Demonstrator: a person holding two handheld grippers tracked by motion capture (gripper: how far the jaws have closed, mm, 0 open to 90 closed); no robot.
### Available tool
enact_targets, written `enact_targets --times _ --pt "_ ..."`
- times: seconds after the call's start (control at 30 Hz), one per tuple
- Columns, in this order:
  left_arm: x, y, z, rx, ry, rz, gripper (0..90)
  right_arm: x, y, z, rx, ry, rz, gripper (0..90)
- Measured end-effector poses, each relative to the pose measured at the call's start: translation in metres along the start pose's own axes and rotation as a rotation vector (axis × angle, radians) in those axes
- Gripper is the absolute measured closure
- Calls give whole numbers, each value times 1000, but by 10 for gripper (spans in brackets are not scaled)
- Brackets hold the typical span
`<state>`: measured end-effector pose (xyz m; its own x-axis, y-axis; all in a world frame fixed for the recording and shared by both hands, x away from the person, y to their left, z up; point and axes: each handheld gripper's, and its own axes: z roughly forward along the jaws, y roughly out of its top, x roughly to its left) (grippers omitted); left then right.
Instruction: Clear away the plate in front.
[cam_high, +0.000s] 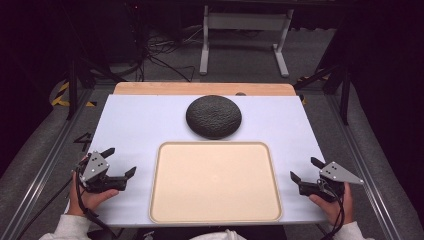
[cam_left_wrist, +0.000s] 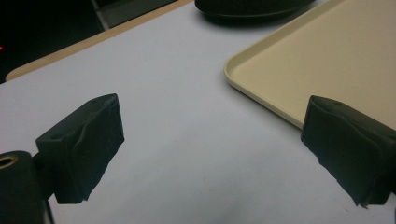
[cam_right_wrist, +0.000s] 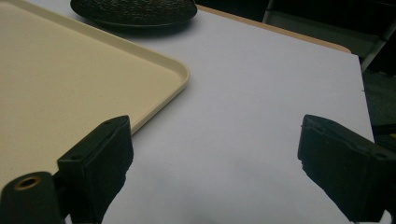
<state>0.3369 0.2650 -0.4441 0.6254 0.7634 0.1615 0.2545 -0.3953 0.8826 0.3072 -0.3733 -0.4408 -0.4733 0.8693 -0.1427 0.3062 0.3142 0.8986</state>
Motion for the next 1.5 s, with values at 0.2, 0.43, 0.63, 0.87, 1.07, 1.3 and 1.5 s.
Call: enact_targets --times 0.2,0.43,0.63,0.87,1.07,1.3,1.5 --pt "3 9 3 8 -24 51 87 -1 1 -1 -4 -6 10 111" --pt "8 29 19 50 -27 116 103 2 1 1 12 -1 -2 111" --pt "9 59 42 66 -40 194 125 2 0 1 14 -2 -4 111" --pt "0 101 81 96 -69 323 146 1 0 1 11 -4 -1 111" --pt "-19 121 122 162 -93 478 168 1 -1 2 16 -1 -5 110" --pt "-38 133 166 230 -122 590 203 1 -2 1 18 -1 1 110" --pt "-53 134 194 284 -101 665 240 0 -2 1 18 0 2 110"
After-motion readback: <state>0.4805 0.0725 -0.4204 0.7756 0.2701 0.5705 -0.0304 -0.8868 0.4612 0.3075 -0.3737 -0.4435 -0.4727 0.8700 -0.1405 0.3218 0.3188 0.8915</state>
